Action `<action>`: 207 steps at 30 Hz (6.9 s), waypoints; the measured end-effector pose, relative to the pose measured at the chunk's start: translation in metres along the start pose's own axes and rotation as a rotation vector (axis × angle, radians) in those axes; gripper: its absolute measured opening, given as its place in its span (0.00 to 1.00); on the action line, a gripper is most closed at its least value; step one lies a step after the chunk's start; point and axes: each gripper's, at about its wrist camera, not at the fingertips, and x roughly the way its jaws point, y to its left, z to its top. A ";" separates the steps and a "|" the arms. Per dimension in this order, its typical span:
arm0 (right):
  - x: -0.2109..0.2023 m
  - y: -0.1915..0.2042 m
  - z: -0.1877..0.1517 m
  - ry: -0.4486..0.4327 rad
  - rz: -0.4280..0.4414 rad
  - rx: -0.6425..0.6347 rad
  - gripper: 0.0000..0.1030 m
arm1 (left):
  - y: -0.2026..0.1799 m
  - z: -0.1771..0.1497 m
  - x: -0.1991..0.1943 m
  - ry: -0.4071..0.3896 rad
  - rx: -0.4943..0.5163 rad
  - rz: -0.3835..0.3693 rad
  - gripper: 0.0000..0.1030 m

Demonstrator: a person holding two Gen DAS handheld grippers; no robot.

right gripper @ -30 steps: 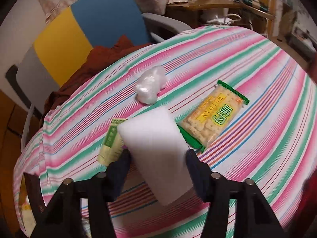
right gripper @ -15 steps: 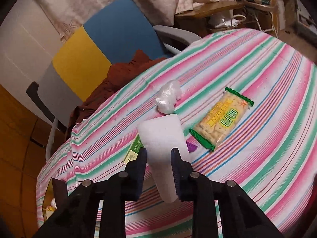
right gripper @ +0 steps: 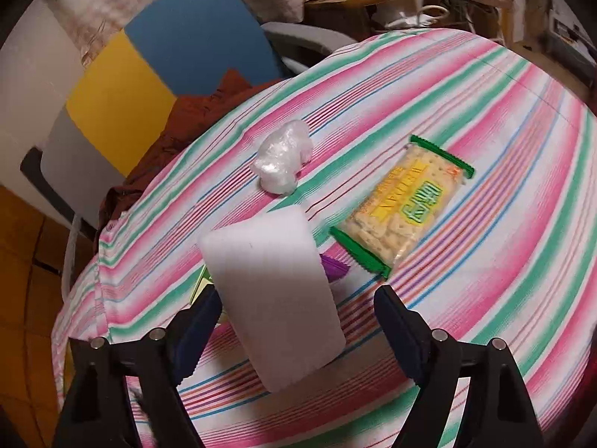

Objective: Organize objects
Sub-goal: 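Grasp the white foam block with the right tool while the left tool holds the sock, then carry the sock and foam block over the gold tray and release both, then withdraw both open tools from the tray toward the green box, then grasp the green tea box with the left tool, then grasp the purple packet with the right tool while the left tool holds the green box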

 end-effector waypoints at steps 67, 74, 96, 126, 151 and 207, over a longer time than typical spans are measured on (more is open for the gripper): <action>-0.047 0.292 -0.212 0.043 0.322 -0.760 0.92 | 0.190 -0.040 -0.197 -0.354 -0.481 0.470 0.68; -0.062 0.298 -0.232 -0.058 0.234 -0.884 0.96 | 0.175 -0.047 -0.200 -0.352 -0.434 0.546 0.68; -0.072 0.259 -0.200 -0.130 0.104 -0.905 0.98 | 0.144 -0.047 -0.191 -0.315 -0.334 0.528 0.68; -0.058 -0.007 -0.018 -0.148 -0.116 0.136 1.00 | 0.066 -0.004 -0.138 -0.260 -0.074 0.323 0.68; -0.066 -0.054 -0.024 -0.145 0.162 0.414 1.00 | -0.014 0.118 0.040 -0.053 0.172 0.206 0.55; 0.016 0.001 0.002 0.018 -0.046 0.212 0.83 | -0.002 0.024 0.043 -0.021 0.080 0.142 0.30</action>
